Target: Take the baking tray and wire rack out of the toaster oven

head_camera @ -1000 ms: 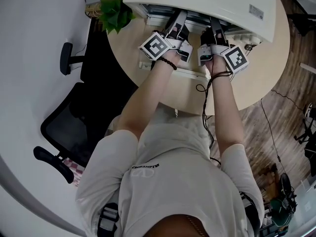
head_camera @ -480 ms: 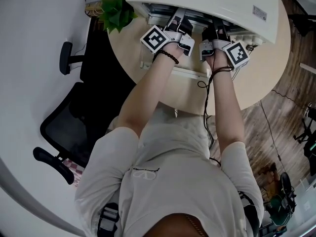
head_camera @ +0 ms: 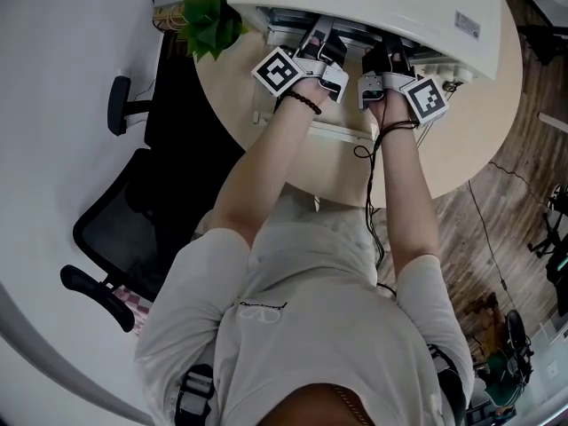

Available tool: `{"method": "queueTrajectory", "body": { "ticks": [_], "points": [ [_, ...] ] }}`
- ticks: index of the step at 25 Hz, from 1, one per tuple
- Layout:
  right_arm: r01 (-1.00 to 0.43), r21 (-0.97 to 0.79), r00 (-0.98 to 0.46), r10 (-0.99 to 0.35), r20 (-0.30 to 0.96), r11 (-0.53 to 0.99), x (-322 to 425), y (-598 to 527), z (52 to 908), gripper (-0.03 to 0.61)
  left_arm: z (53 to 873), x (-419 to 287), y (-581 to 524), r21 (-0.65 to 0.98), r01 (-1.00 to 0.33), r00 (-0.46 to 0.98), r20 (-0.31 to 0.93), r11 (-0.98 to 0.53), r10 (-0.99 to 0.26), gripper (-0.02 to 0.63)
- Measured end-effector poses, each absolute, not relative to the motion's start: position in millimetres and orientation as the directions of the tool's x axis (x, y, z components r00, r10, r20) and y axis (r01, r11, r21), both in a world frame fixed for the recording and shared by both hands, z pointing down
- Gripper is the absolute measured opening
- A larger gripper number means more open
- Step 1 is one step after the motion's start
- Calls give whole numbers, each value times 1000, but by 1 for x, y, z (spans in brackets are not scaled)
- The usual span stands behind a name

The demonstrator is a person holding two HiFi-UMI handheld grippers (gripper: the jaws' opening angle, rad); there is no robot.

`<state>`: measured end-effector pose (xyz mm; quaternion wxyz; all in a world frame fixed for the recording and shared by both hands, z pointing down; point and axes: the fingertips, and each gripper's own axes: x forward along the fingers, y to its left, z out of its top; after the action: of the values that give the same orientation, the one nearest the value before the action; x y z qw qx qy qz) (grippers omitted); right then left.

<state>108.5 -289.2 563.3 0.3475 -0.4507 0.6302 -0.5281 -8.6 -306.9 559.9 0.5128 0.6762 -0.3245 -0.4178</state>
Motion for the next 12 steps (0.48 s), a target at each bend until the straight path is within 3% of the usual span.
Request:
{"method": "queueTrajectory", "body": {
  "ticks": [12],
  "points": [
    [-149, -989, -338, -941, 28, 25, 103, -247, 561, 12, 559, -14, -263, 964, 34, 438, -252, -264, -863, 2]
  ]
}}
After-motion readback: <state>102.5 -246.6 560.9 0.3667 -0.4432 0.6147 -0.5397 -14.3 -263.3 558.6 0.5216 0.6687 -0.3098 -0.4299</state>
